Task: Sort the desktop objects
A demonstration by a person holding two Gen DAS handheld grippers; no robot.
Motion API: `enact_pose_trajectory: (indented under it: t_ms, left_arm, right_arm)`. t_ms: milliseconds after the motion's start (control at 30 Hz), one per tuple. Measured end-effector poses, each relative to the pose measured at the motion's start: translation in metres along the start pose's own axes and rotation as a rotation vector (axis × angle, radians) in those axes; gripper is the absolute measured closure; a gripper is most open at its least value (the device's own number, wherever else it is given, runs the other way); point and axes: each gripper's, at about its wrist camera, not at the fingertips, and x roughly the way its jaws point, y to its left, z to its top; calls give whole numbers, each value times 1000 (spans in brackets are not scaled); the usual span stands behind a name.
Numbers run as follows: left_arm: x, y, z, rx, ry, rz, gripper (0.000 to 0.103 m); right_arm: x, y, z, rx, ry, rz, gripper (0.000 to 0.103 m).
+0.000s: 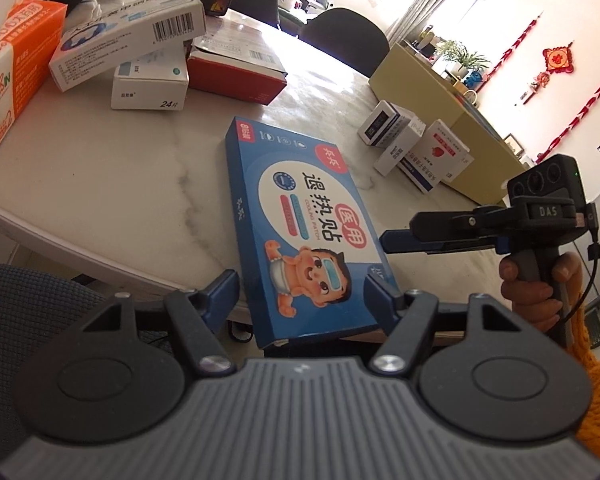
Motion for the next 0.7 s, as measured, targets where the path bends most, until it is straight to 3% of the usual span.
enact_pose_trajectory:
  t_ms: [333, 700]
  left_arm:
    - [-4, 13, -8, -111, 21, 24, 35]
    - [-10, 32, -12, -236, -21, 16, 49]
  right_arm:
    - [8, 2, 2, -44, -7, -63, 52]
    - [30, 8, 0, -75, 52, -61, 56]
